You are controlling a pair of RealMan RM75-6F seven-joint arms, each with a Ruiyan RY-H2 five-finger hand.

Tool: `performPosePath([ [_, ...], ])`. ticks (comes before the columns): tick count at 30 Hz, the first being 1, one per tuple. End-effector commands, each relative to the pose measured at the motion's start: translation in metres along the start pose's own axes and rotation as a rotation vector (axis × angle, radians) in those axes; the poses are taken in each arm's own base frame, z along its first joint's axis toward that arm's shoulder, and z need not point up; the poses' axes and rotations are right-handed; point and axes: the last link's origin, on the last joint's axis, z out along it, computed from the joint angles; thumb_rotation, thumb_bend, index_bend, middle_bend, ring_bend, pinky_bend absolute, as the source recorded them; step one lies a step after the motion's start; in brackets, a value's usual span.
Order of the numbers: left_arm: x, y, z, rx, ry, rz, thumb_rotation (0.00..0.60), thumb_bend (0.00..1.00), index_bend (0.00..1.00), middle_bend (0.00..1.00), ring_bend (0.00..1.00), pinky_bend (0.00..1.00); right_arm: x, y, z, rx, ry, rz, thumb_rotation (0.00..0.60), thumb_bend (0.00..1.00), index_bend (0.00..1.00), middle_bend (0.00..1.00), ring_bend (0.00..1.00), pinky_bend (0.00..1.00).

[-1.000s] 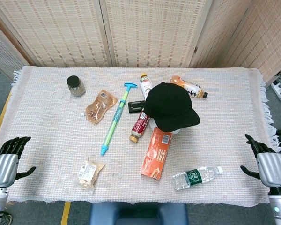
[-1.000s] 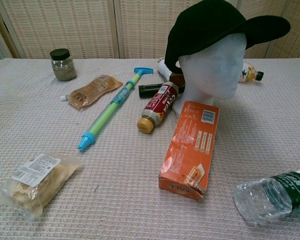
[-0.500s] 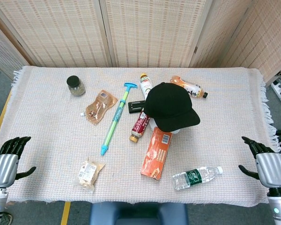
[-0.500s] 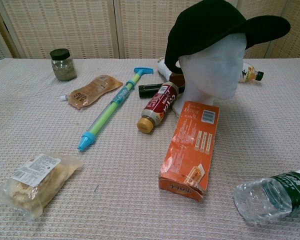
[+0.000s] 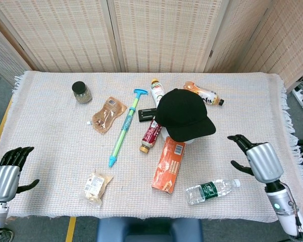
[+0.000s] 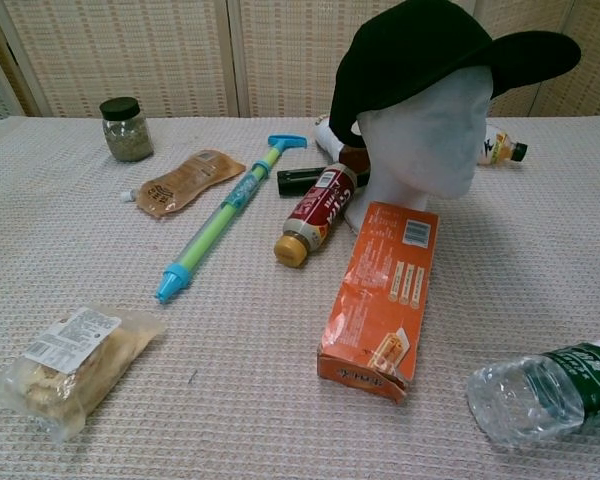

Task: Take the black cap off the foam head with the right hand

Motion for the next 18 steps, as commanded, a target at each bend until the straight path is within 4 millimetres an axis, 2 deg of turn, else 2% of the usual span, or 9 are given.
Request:
performPosePath([
  [1,0.000,0.000,0.000,0.001,-0.001,0.000,0.600,0.03,0.16,0.19,0.15,0.16,0.004,-0.006,0.009,0.030,0.009,-0.006,0.600,0.00,0.26,0.35,0.82,0.95],
  [4,0.001,0.000,-0.001,0.004,-0.001,0.002,0.600,0.03,0.16,0.19,0.15,0.16,0.008,-0.012,0.021,0.054,0.019,0.000,0.600,0.00,0.25,0.35,0.83,0.96],
  [5,0.001,0.000,-0.002,0.005,-0.002,0.003,0.600,0.03,0.16,0.19,0.15,0.16,0.009,-0.017,0.033,0.080,0.016,0.000,0.600,0.00,0.25,0.35,0.83,0.97],
  [8,0.002,0.001,-0.001,0.002,0.000,0.001,0.600,0.03,0.16,0.19,0.15,0.16,0.006,-0.027,0.050,0.107,-0.002,-0.001,0.600,0.01,0.22,0.34,0.83,0.97],
  [18,0.001,0.000,-0.002,0.006,-0.002,-0.004,0.600,0.03,0.16,0.19,0.15,0.16,-0.005,-0.048,0.085,0.173,-0.033,-0.013,0.600,0.12,0.21,0.32,0.83,0.97],
])
